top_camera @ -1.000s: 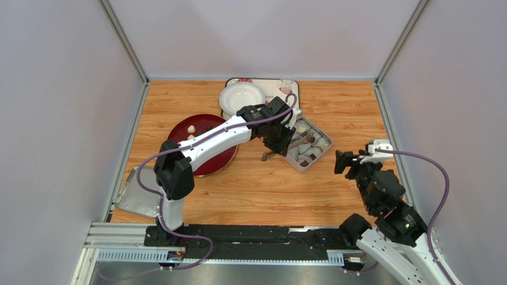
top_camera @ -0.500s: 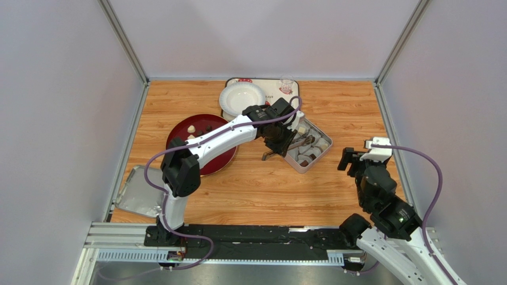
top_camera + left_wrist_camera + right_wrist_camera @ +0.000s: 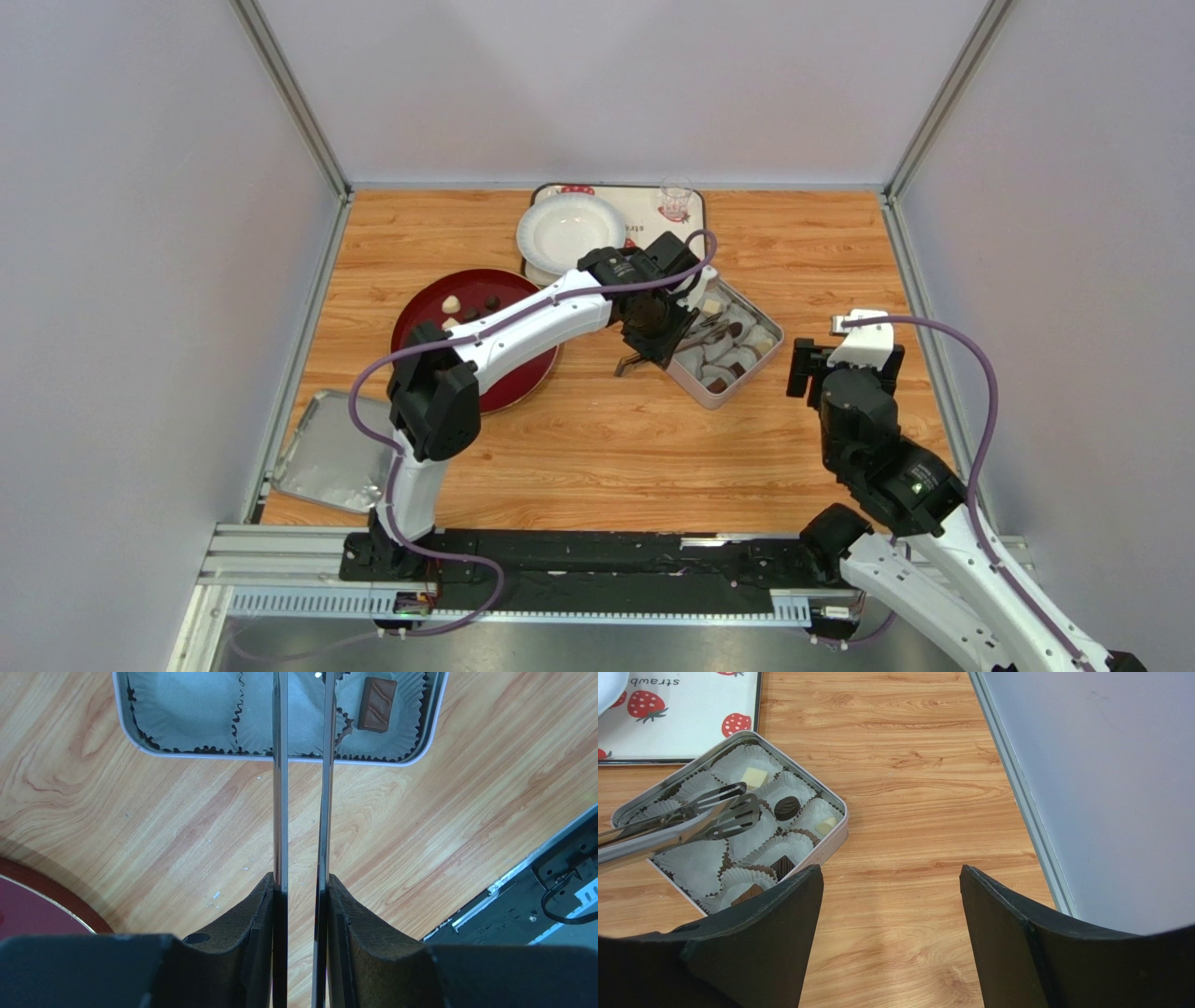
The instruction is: Pack the chocolate
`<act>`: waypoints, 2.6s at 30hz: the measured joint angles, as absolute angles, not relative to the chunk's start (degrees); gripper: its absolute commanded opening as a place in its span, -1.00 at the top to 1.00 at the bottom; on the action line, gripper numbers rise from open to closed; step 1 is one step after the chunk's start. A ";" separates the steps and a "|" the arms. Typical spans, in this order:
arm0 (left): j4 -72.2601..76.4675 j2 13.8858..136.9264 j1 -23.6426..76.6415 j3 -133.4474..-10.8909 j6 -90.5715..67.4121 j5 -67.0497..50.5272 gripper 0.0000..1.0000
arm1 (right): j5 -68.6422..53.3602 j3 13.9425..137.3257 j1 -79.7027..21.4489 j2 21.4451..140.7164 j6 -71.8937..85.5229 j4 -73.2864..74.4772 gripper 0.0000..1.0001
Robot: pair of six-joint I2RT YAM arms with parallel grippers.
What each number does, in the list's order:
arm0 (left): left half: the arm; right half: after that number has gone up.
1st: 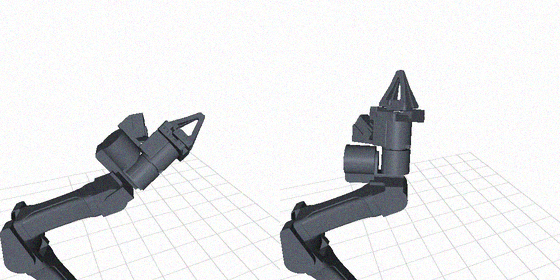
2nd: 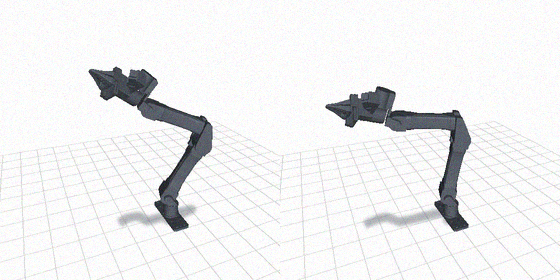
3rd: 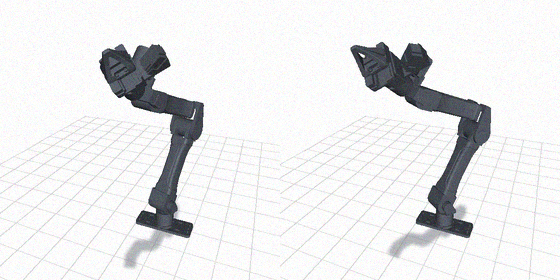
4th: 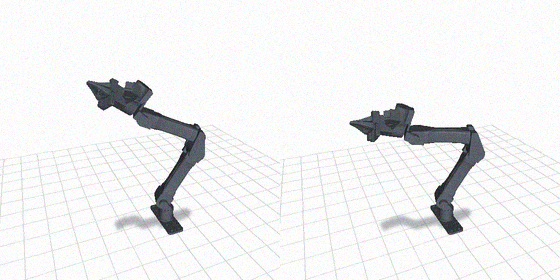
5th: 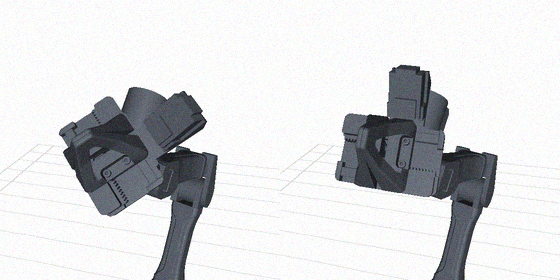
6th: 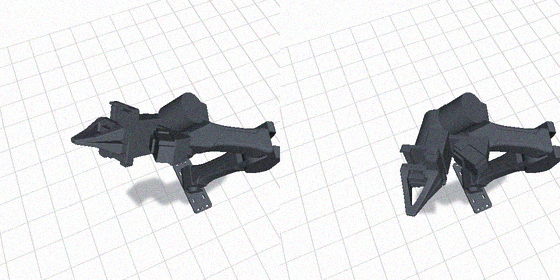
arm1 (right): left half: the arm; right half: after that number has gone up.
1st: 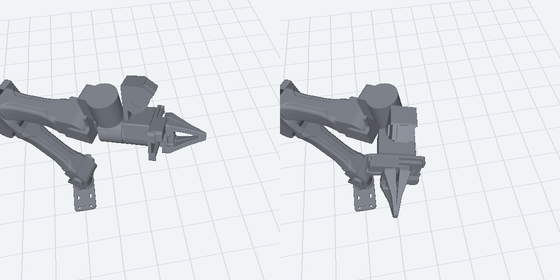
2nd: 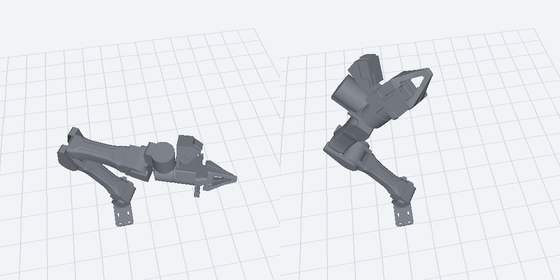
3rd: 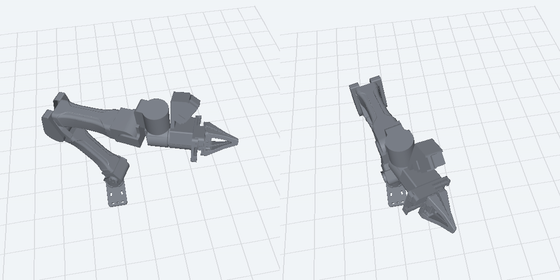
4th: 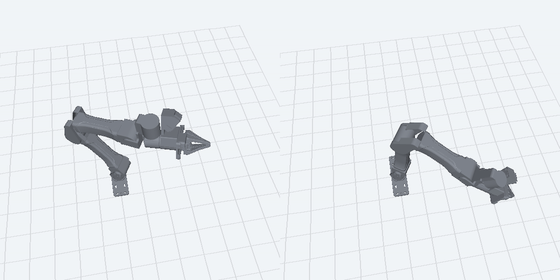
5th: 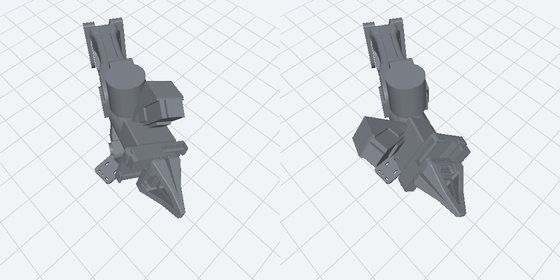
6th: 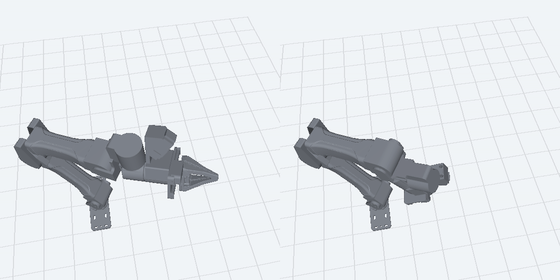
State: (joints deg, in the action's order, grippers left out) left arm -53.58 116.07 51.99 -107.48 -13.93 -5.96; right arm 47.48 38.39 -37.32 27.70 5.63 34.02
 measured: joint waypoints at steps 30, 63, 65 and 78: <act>-55.42 117.89 51.99 -109.08 -13.78 -6.33 0.17 | 47.42 38.39 -37.32 30.02 5.74 34.04 -0.53; -54.59 114.67 50.81 -109.75 -15.11 -3.84 0.10 | 39.20 38.39 -37.32 30.57 4.89 34.00 -0.51; -53.39 111.37 50.06 -107.72 -15.29 -3.55 0.10 | 38.46 38.39 -37.32 30.61 4.89 34.00 -0.52; -50.87 79.50 36.40 -82.81 -17.63 1.65 0.09 | 35.38 39.88 -37.32 36.97 5.17 34.96 -0.51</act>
State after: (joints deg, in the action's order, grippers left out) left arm -50.87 79.50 36.40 -82.81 -17.63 1.65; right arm 35.38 39.88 -37.32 36.97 5.17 34.96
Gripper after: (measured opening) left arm 0.457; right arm 0.758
